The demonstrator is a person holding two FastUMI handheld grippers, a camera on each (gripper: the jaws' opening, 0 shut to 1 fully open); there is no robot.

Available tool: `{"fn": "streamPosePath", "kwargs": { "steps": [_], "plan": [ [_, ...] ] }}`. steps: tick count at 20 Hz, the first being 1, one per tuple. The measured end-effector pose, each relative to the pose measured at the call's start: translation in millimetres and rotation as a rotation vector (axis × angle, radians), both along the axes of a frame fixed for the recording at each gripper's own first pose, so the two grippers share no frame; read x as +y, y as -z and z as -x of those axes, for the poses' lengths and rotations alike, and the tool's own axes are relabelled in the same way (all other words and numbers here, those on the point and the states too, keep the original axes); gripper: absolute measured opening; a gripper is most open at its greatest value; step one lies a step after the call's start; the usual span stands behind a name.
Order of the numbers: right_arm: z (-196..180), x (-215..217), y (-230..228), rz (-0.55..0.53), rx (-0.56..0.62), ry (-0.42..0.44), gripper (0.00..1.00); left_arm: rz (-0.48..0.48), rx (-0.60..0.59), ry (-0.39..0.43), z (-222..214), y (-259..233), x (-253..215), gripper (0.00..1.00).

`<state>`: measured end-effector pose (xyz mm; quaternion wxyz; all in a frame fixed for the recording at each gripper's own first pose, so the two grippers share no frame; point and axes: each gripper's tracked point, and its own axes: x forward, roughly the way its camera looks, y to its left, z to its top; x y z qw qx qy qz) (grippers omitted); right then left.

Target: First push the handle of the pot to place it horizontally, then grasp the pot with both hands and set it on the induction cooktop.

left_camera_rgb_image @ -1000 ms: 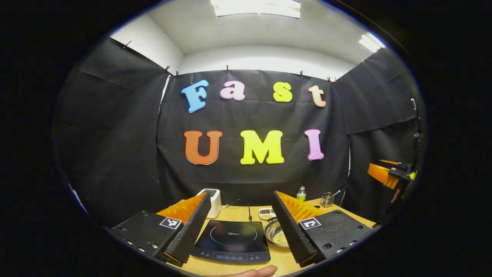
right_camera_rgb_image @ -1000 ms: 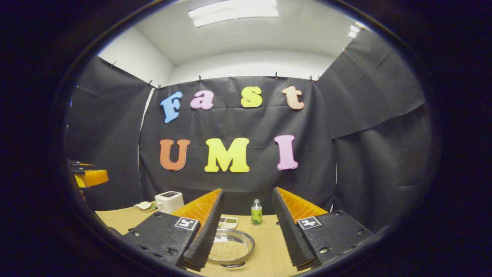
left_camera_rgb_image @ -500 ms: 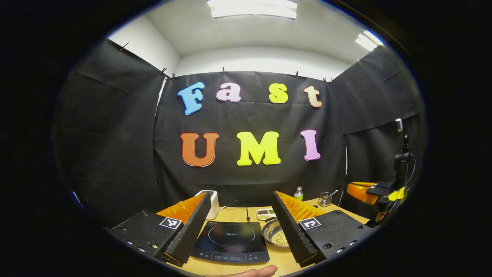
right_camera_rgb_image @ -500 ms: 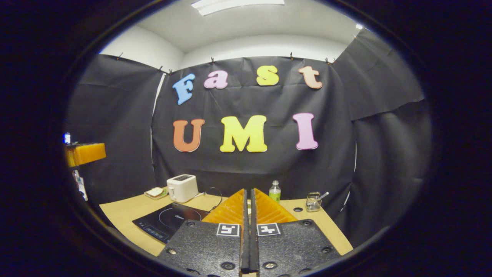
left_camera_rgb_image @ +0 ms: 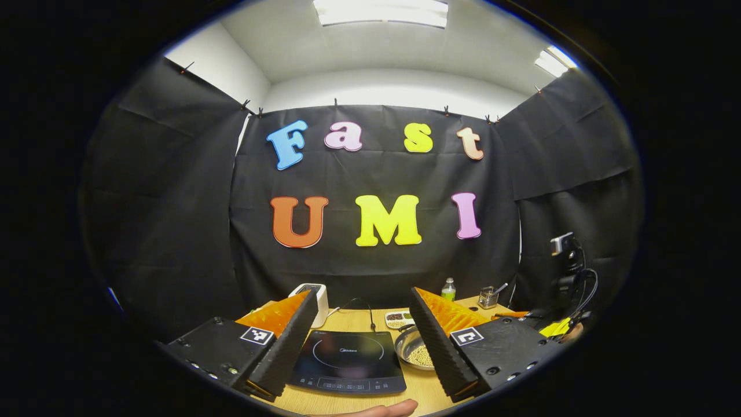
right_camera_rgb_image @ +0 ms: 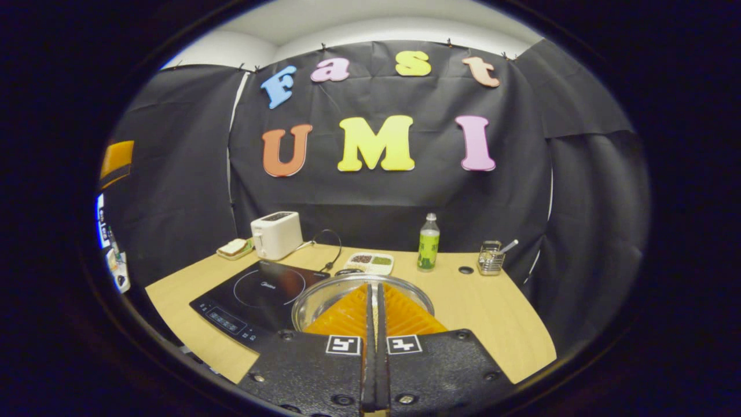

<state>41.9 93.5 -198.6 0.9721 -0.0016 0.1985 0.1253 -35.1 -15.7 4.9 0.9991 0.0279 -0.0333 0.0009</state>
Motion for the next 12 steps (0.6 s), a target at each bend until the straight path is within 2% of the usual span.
{"fn": "streamPosePath", "kwargs": {
  "steps": [2,3,5,6,7,12],
  "plan": [
    [4.1,2.4,24.1,-0.017,0.058,0.0,0.01,-0.003,-0.003,-0.002,-0.5,0.9,0.3,0.95],
    [6.8,4.4,35.8,-0.022,0.082,0.0,0.04,-0.003,-0.005,-0.003,-0.6,0.9,0.4,0.95],
    [13.8,8.8,55.6,0.003,0.111,-0.009,0.04,-0.006,0.003,0.001,-1.6,4.8,-1.0,0.95],
    [15.7,7.3,63.6,0.021,0.118,-0.006,0.0,-0.009,0.006,0.002,-1.1,5.5,-1.4,0.95],
    [18.1,10.0,69.5,0.03,0.124,-0.013,0.04,-0.014,0.006,0.002,0.0,6.0,-1.6,0.95],
    [41.5,22.8,114.4,0.014,0.207,-0.03,0.04,-0.029,-0.013,-0.009,4.3,5.0,0.3,0.95]
  ]
}}
